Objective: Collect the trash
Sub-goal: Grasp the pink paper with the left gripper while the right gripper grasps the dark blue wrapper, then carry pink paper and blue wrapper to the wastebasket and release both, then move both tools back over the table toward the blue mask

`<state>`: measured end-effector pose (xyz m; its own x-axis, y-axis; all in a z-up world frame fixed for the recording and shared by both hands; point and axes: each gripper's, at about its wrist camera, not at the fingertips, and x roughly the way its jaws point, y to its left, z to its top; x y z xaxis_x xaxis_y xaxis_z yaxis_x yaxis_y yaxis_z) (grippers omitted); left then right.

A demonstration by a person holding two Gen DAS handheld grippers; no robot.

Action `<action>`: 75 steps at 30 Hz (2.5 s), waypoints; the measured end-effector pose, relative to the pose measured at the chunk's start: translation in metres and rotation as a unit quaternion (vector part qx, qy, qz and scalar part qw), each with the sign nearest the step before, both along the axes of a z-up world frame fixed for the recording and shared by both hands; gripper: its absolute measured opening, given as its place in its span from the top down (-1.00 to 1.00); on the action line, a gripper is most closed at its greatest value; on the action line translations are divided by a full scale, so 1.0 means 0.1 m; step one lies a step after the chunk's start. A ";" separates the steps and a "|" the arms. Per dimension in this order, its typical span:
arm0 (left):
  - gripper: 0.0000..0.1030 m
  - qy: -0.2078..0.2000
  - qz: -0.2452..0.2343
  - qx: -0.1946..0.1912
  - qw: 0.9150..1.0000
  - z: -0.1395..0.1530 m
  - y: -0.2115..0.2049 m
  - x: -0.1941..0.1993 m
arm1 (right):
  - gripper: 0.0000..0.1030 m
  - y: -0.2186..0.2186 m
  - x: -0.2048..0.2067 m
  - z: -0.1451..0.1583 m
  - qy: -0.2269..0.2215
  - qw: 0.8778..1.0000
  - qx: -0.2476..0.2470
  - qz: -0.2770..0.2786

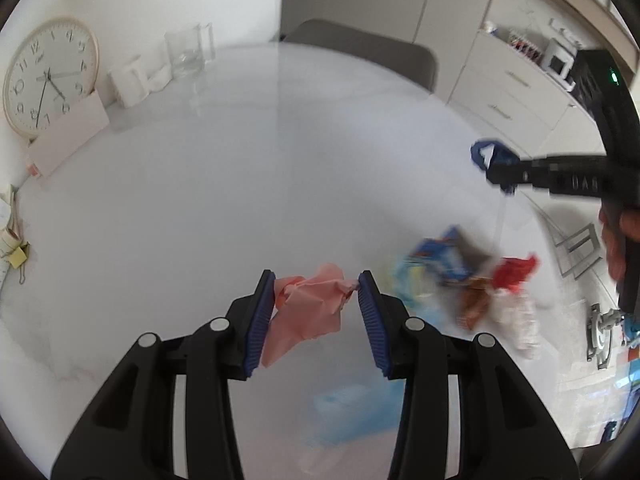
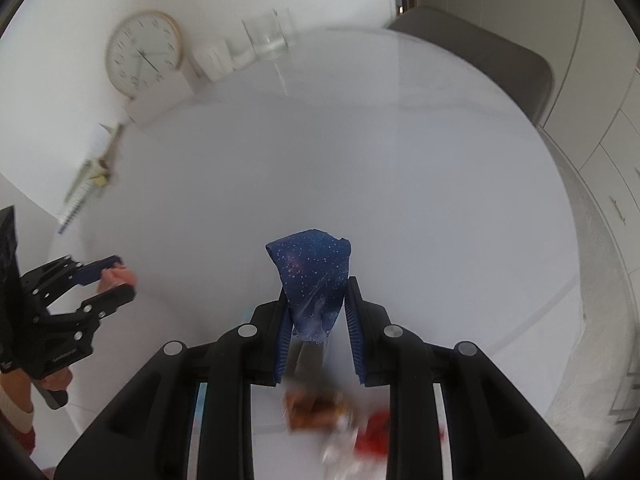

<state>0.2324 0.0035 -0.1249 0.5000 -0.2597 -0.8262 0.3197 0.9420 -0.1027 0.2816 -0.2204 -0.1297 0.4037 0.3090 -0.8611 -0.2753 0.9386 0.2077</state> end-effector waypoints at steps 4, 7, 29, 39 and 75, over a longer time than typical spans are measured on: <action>0.18 -0.013 -0.028 0.001 1.000 0.22 -0.32 -0.39 | 0.51 -0.24 -0.66 0.12 0.007 1.000 -0.002 -0.017; 0.18 -0.012 -0.061 0.011 0.998 0.30 -0.63 -0.75 | 0.51 -0.45 -1.15 0.11 0.010 0.999 -0.005 -0.043; 0.18 0.071 -0.324 0.014 0.943 0.00 -2.70 -3.01 | 0.50 -1.71 -4.39 -0.62 0.104 0.965 0.029 -0.241; -0.05 0.082 -0.340 0.027 0.937 -0.06 -2.86 -3.20 | 0.50 -1.82 -4.61 -0.71 0.116 0.963 0.035 -0.241; -0.81 0.060 -0.298 0.034 0.952 0.16 -2.26 -3.03 | -0.95 -1.69 -4.34 -0.56 0.090 0.952 -0.001 -0.293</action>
<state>-0.0708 -0.2220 -0.1087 0.1818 -0.4127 -0.8925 0.7894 0.6025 -0.1178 -0.1524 -0.3894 -0.1853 0.3525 0.0739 -0.9329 0.3359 0.9205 0.1998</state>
